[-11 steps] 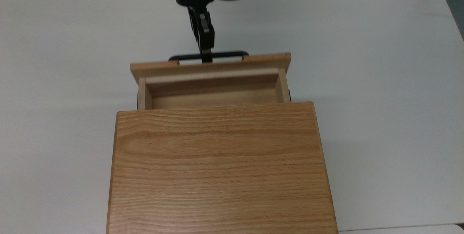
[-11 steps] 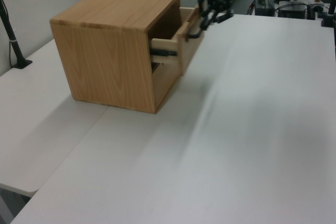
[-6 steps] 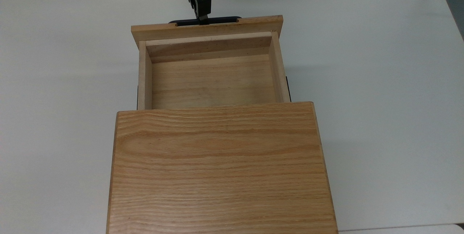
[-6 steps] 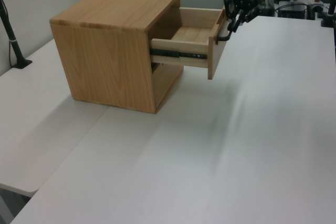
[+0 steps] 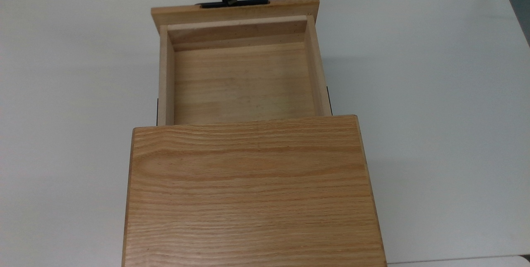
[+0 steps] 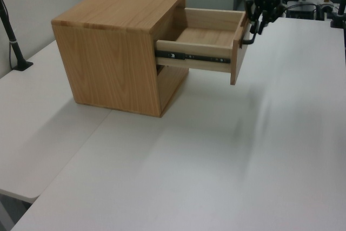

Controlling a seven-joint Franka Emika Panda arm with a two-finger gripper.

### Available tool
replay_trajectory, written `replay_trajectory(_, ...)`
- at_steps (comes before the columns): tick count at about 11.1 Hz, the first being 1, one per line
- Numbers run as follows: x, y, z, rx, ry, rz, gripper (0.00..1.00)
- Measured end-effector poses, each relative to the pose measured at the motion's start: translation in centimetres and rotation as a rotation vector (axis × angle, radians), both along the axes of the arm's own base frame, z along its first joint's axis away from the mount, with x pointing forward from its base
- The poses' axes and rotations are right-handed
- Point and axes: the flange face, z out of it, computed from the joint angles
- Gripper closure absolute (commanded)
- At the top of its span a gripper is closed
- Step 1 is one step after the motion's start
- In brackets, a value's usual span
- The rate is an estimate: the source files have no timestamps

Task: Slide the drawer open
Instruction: 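Pull the handle straight out, sliding the upper drawer open, then release the handle and lift the gripper away from the drawer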

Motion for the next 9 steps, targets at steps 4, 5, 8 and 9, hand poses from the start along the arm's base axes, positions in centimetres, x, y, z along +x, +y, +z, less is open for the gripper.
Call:
replay_trajectory(4, -1.4, 0.4, 2.1, -0.032, -0.009, 0.221, 0.00)
replay_trajectory(5, -1.8, 0.3, 2.8, -0.045, -0.003, 0.327, 0.00)
replay_trajectory(8, -2.8, -1.0, 5.8, -0.132, -0.014, 0.759, 0.00)
replay_trajectory(9, -3.0, -1.7, 7.1, -0.191, -0.022, 0.862, 0.00)
